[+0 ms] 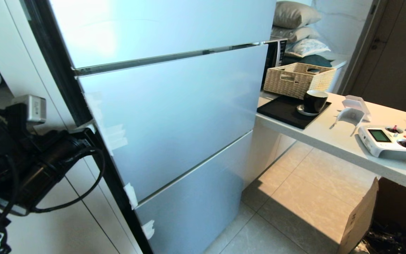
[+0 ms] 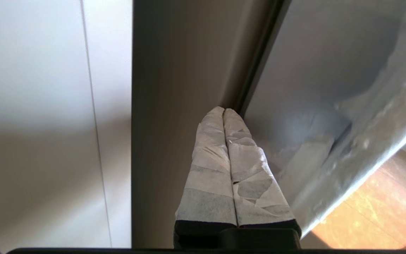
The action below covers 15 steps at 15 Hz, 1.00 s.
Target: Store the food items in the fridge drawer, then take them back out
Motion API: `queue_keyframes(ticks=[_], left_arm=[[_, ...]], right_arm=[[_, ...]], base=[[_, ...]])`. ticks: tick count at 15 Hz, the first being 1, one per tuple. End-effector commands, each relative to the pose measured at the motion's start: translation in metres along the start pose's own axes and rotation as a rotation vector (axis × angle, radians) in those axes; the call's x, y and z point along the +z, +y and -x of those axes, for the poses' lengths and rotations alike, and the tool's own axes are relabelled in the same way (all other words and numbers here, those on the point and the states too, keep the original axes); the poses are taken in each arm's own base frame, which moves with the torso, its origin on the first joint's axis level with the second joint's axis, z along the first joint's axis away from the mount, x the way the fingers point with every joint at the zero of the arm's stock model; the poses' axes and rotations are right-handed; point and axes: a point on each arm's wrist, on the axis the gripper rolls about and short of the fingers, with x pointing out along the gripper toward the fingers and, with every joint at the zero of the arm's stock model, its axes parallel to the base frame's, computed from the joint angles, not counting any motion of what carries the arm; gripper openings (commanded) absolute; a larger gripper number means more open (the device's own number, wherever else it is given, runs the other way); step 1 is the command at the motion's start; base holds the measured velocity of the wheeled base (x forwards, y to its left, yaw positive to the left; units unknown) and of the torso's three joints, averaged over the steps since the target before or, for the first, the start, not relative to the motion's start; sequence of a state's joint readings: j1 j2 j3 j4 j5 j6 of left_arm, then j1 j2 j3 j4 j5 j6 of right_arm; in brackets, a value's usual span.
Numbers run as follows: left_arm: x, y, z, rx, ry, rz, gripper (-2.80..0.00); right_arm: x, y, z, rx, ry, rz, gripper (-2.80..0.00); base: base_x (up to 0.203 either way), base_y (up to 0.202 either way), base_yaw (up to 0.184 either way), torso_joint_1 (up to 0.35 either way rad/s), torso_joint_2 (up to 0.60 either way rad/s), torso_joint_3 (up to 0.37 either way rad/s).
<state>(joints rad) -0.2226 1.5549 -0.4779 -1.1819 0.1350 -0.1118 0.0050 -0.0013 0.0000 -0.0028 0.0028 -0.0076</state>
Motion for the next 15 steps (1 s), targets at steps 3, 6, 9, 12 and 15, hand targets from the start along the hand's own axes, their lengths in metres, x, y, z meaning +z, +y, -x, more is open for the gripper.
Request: queue_keyframes(ticks=[3,6,9,12,15], left_arm=[[0.005,0.001,0.015,-0.005,-0.018,-0.009,-2.80],[0.004,0.001,0.018,-0.010,-0.014,-0.004,-2.80],[-0.003,-0.003,0.027,-0.071,0.021,-0.003,-2.80],[-0.009,-0.009,0.035,-0.152,0.053,-0.001,-2.80],[-0.011,-0.013,0.044,-0.197,0.061,0.001,-2.80]], right_arm=[[0.000,0.000,0.000,0.000,0.001,0.000,-2.80],[0.000,0.000,0.000,0.001,0.001,0.000,-2.80],[0.000,0.000,0.000,0.001,0.001,0.000,-2.80],[0.000,0.000,0.000,0.001,0.001,0.000,-2.80],[0.000,0.000,0.000,0.001,0.001,0.000,-2.80]], base=[[0.000,0.000,0.000,0.000,0.00,0.000],[0.000,0.000,0.000,0.000,0.00,0.000],[0.000,0.000,0.000,0.000,0.00,0.000],[0.000,0.000,0.000,0.000,0.00,0.000],[0.000,0.000,0.000,0.000,0.00,0.000]])
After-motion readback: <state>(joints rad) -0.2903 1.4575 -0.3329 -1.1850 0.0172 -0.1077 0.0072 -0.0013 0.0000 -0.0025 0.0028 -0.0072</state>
